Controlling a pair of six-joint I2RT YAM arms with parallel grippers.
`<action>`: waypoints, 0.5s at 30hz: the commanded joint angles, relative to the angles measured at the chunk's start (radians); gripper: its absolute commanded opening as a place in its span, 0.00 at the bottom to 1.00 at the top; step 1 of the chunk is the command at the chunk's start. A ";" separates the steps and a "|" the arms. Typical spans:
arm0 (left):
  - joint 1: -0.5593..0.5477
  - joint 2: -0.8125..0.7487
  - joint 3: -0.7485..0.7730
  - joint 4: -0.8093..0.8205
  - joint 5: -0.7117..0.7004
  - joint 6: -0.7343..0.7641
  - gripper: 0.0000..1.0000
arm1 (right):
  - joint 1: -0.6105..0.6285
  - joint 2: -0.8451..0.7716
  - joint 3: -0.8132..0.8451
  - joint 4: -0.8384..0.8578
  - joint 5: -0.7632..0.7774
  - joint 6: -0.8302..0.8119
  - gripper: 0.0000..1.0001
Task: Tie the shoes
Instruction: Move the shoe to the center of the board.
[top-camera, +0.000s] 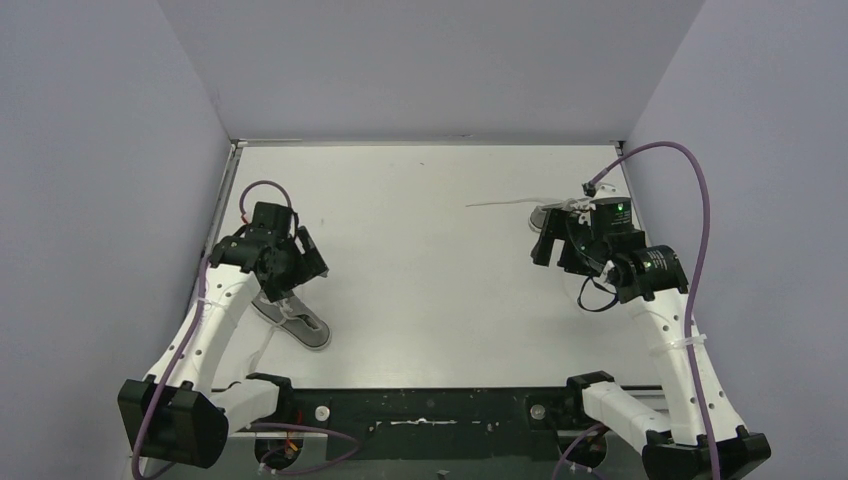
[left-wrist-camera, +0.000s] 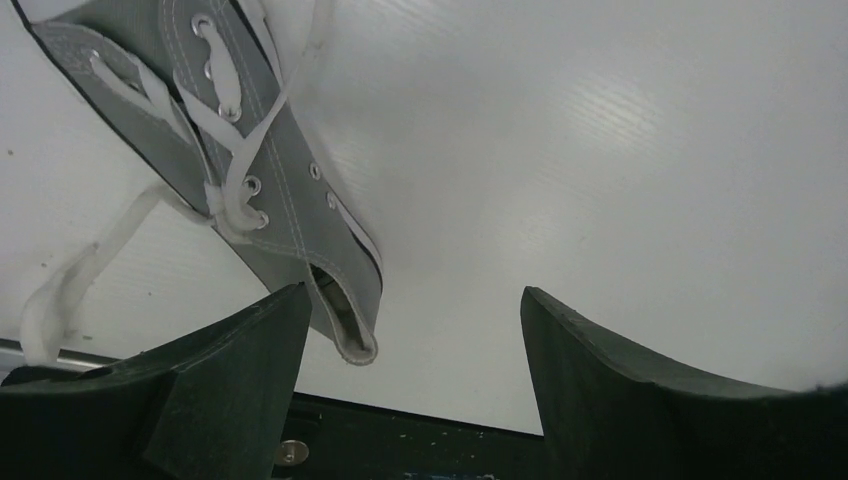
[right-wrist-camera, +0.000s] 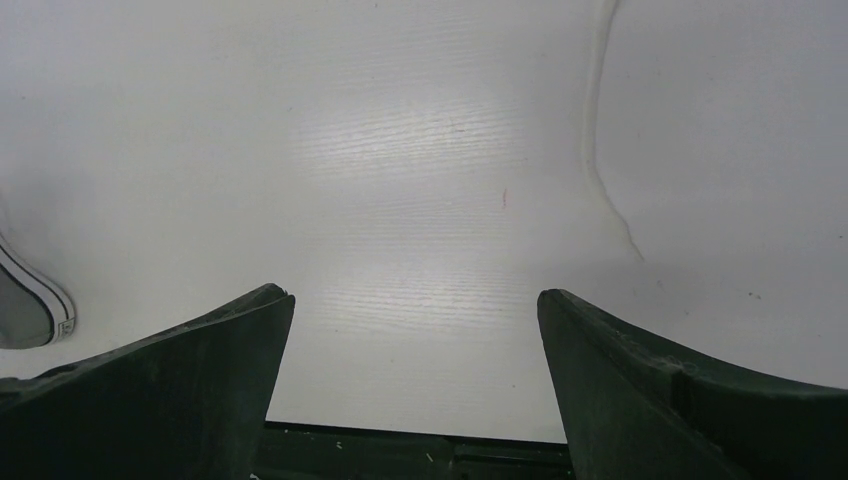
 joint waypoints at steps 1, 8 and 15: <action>-0.005 -0.023 -0.032 -0.070 -0.013 -0.073 0.71 | 0.003 0.002 0.047 0.009 -0.100 0.027 1.00; -0.006 0.071 -0.028 -0.106 -0.018 -0.124 0.52 | 0.027 -0.025 0.039 0.006 -0.094 0.008 1.00; 0.000 0.133 -0.071 -0.117 -0.027 -0.226 0.51 | 0.050 -0.050 0.031 0.014 -0.077 -0.001 1.00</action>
